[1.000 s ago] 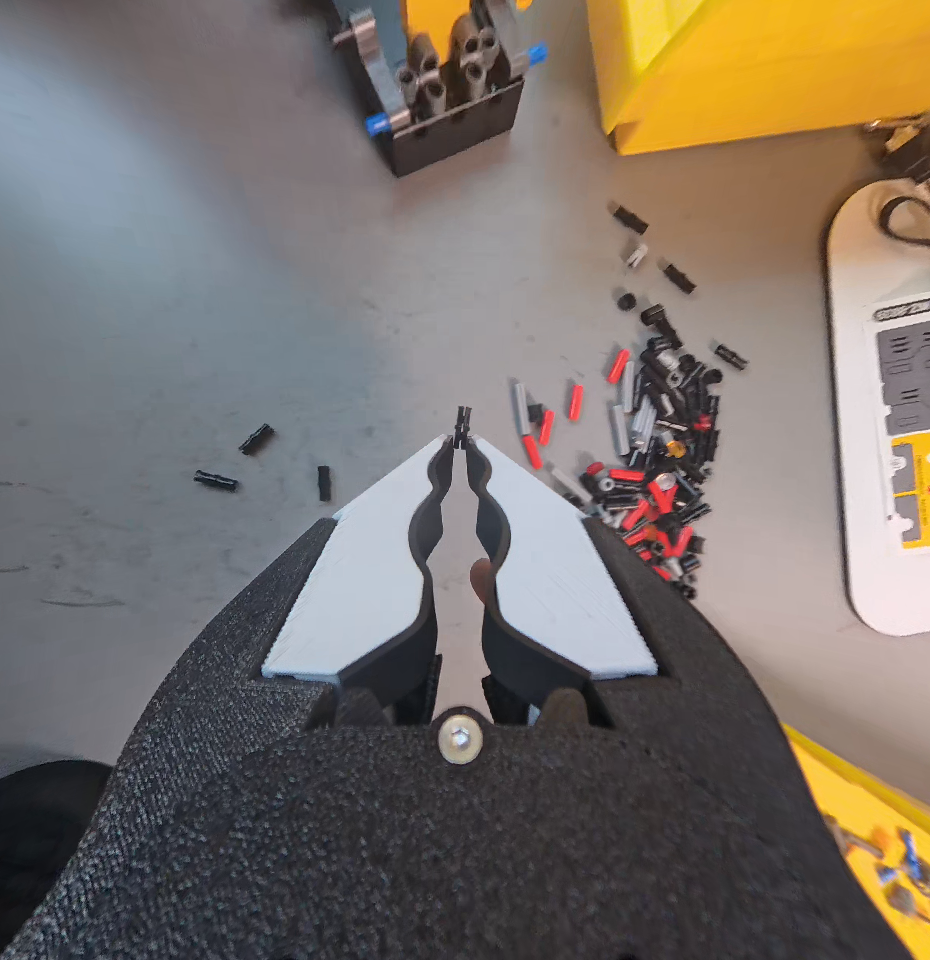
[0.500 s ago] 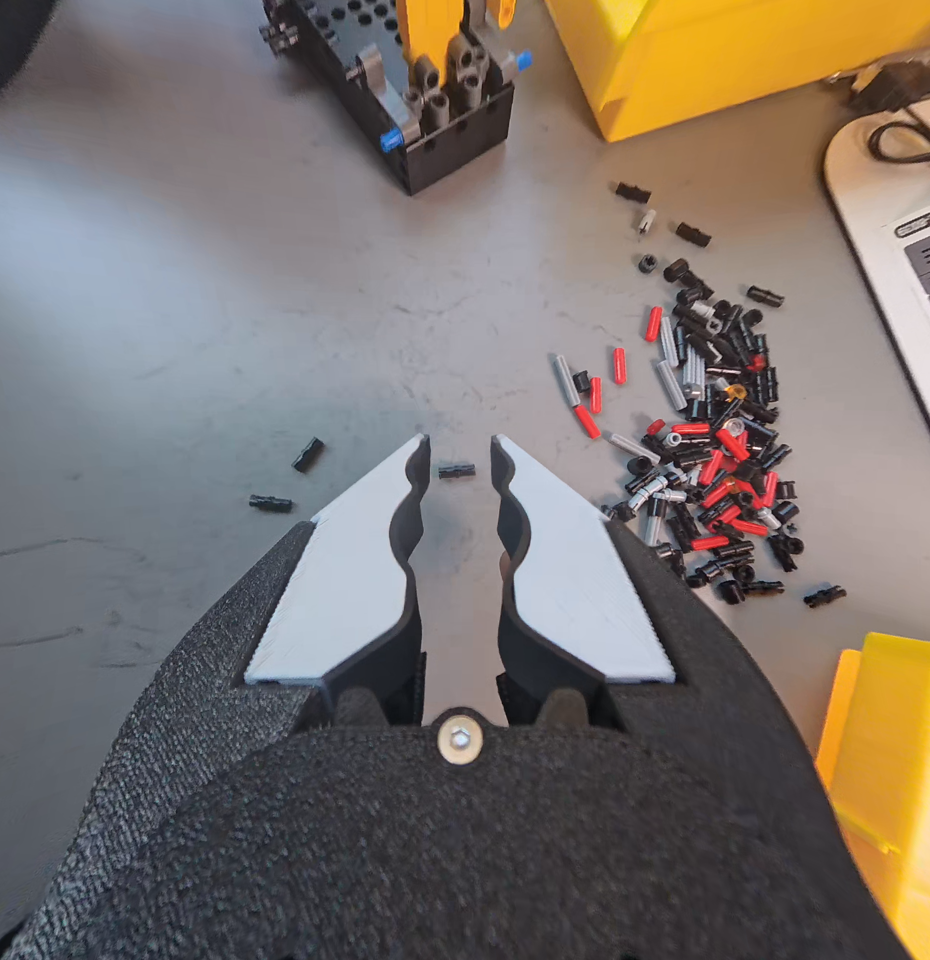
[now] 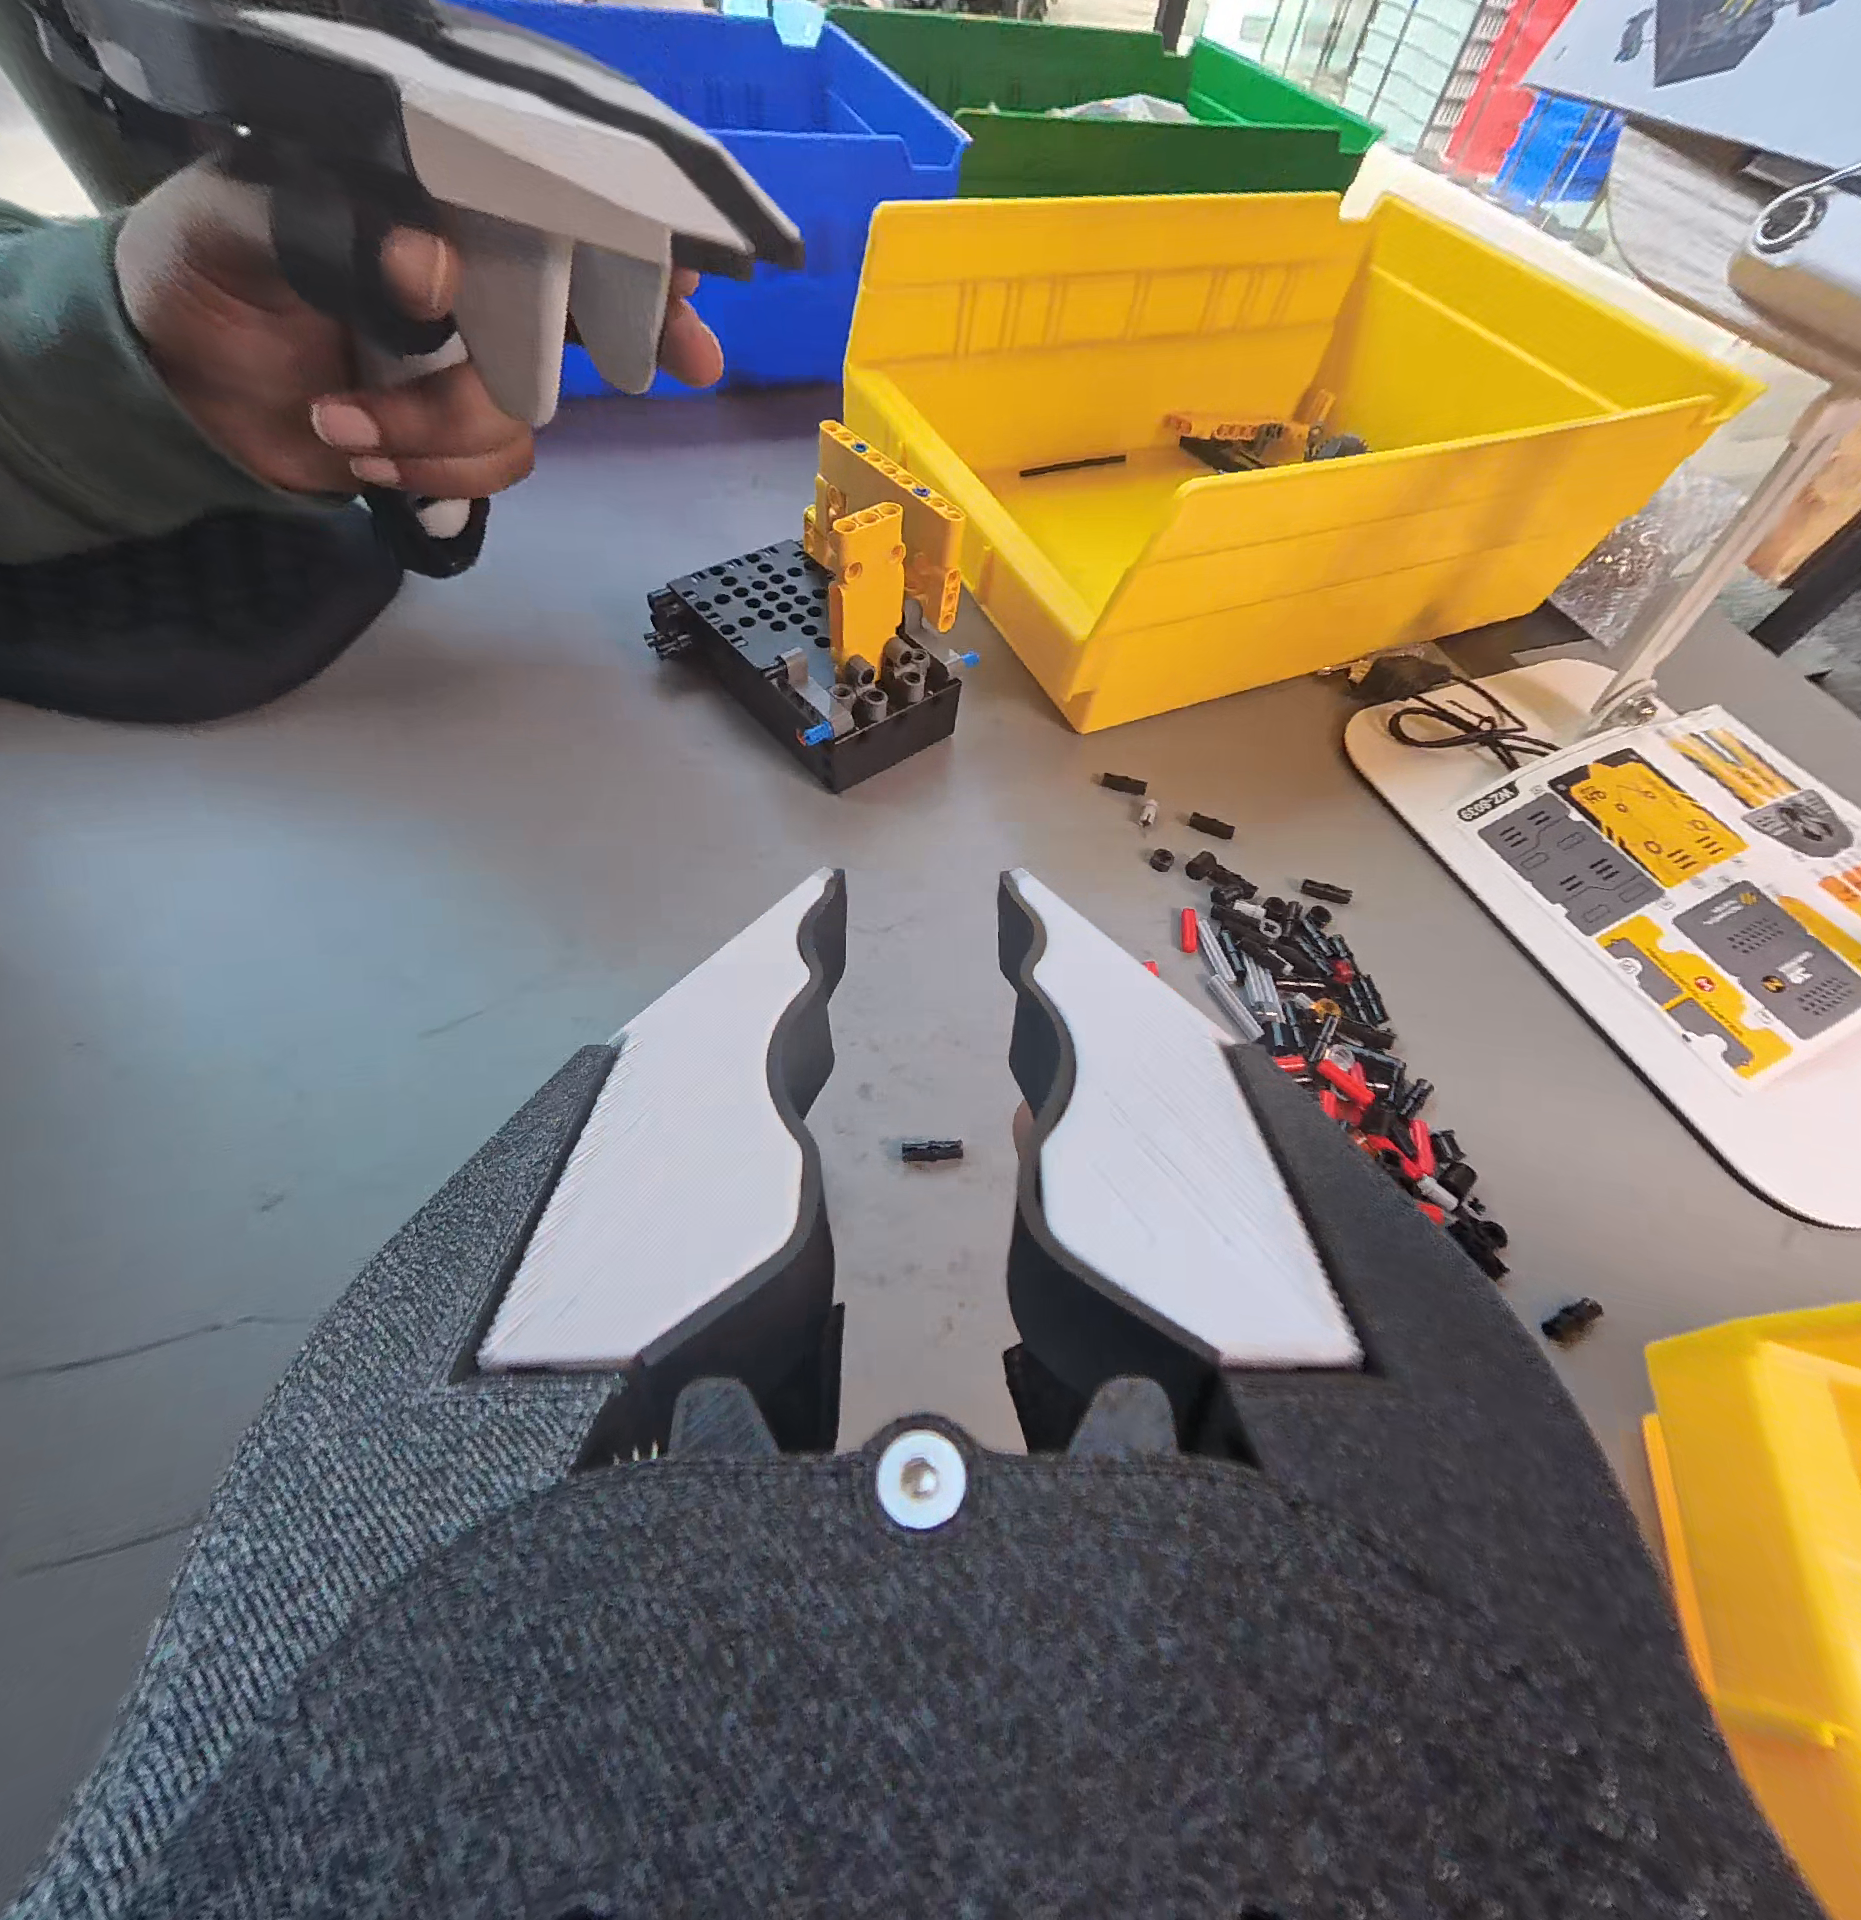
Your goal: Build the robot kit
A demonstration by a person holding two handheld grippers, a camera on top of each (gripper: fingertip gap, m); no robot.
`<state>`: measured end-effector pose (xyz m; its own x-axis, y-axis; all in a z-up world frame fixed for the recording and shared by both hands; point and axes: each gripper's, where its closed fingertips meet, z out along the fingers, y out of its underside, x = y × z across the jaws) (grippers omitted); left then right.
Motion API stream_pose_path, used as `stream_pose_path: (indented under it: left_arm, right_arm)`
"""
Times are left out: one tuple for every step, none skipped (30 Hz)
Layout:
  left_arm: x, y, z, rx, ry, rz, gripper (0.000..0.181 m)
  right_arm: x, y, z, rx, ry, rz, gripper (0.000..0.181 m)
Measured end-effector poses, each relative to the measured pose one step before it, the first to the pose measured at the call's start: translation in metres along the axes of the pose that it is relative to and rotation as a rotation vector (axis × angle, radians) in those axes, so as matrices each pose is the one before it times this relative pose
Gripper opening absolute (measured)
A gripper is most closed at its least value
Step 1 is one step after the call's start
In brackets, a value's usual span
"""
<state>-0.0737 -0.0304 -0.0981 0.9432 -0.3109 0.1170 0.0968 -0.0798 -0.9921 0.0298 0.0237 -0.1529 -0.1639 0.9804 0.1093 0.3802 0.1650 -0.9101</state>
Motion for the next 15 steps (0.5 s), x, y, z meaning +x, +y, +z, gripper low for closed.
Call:
stream_pose_path:
  left_arm:
    - [-0.00043, 0.00527, 0.00077, -0.0123, -0.0063, 0.0061, 0.013]
    - [-0.00048, 0.00481, 0.00064, -0.0113, -0.0068, 0.0062, 0.014]
    - [-0.00084, 0.00377, 0.00043, -0.0091, -0.0073, 0.0059, 0.016]
    - [-0.00108, 0.00249, 0.00056, -0.0058, -0.0081, 0.0066, 0.017]
    - [-0.00118, 0.00163, 0.00061, -0.004, -0.0085, 0.0069, 0.017]
    - [-0.00146, 0.00121, 0.00061, -0.0032, -0.0101, 0.007, 0.018]
    - [-0.00167, 0.00114, 0.00064, -0.0028, -0.0112, 0.0078, 0.018]
    - [-0.00158, 0.0011, 0.00041, -0.0023, -0.0115, 0.0086, 0.019]
    - [-0.00141, 0.00082, 0.00009, -0.0007, -0.0105, 0.0086, 0.019]
    - [-0.00091, 0.00052, 0.0, 0.0, -0.0073, 0.007, 0.019]
    - [-0.00043, 0.00052, 0.00014, -0.0001, -0.0036, 0.0042, 0.019]
    - [-0.0002, 0.00038, 0.00019, 0.0001, -0.0015, 0.0022, 0.019]
    - [-0.00018, 0.00017, 0.00014, 0.0009, -0.0013, 0.0026, 0.019]
    - [-0.00004, 0.00009, 0.00019, 0.0008, -0.0017, 0.004, 0.019]
    - [0.00011, 0.00026, 0.00037, 0.0001, -0.0007, 0.0047, 0.019]
  right_arm:
    - [0.00266, 0.00039, -0.00047, 0.0095, 0.0143, 0.0053, 0.029]
    - [0.00381, 0.00004, -0.00069, 0.0136, 0.0209, 0.007, 0.029]
    - [0.00504, -0.00025, -0.00097, 0.0168, 0.0291, 0.0056, 0.029]
    - [0.00523, -0.00018, -0.0014, 0.0164, 0.0294, 0.0055, 0.03]
    - [0.00603, -0.00067, -0.00173, 0.0179, 0.0323, 0.0059, 0.031]
    - [0.00715, -0.00111, -0.00223, 0.0193, 0.0376, 0.0066, 0.032]
    - [0.00753, -0.00135, -0.00228, 0.0177, 0.0371, 0.0059, 0.032]
    - [0.00823, -0.00227, -0.00243, 0.0209, 0.0404, 0.0054, 0.034]
    - [0.00796, -0.00345, -0.0025, 0.0271, 0.0396, 0.0056, 0.036]
    - [0.00708, -0.00398, -0.00241, 0.0291, 0.0354, 0.007, 0.038]
    - [0.00662, -0.00358, -0.00209, 0.0242, 0.0328, 0.0064, 0.041]
    - [0.00559, -0.00284, -0.0019, 0.0175, 0.0287, 0.0025, 0.043]
    - [0.00439, -0.00267, -0.00199, 0.0158, 0.023, -0.0009, 0.044]
    - [0.00391, -0.00276, -0.00185, 0.0162, 0.0219, -0.0029, 0.044]
    - [0.00322, -0.00218, -0.00151, 0.0116, 0.0189, -0.0037, 0.045]
